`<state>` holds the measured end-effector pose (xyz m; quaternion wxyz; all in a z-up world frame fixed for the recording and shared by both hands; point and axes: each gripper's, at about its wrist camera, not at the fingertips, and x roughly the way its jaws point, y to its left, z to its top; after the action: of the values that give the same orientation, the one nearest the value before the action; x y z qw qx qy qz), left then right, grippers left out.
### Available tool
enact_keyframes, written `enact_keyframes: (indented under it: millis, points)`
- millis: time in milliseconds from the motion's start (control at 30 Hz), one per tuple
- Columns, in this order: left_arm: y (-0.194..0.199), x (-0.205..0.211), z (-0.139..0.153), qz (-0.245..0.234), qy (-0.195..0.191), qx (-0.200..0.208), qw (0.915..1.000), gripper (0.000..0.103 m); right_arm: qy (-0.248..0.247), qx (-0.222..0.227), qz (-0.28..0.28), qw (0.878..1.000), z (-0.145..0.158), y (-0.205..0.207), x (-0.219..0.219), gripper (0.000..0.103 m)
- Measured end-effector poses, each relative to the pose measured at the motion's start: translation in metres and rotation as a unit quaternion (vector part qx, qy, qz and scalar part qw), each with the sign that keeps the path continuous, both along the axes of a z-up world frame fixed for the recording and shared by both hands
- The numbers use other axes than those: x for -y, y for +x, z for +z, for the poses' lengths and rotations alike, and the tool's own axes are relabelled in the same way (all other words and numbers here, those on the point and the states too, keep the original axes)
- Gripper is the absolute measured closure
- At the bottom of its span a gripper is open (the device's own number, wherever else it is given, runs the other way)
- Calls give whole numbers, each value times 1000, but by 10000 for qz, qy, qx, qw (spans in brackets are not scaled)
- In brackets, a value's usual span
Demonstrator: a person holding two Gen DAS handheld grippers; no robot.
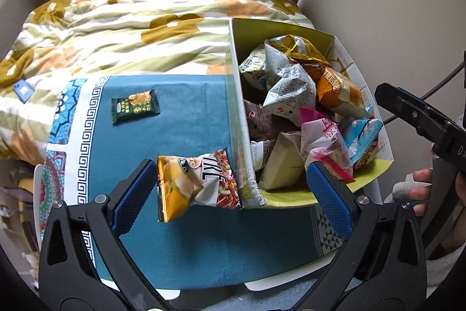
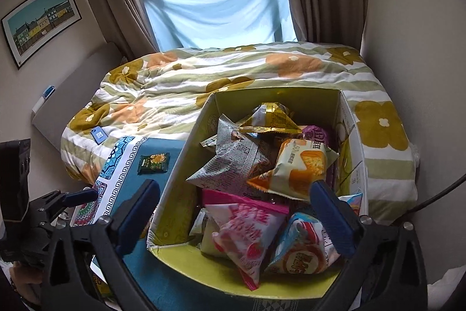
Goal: Organize snacks
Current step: 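Withdraw both tools from the box toward the green packet and yellow chips bag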
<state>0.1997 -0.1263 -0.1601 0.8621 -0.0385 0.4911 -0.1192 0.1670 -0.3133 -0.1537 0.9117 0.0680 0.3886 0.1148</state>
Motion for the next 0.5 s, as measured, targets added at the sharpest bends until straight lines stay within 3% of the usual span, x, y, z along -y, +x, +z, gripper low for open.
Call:
enact_keyframes:
  millis: [167,500]
  points:
    - [-6,-6,8,51,4,116,9999,1,222,19,-83,9997,5,-4,8,1]
    - [-26,-16,45,220,1,619,9978,1,57,148,-183,9997,30,-19,3,1]
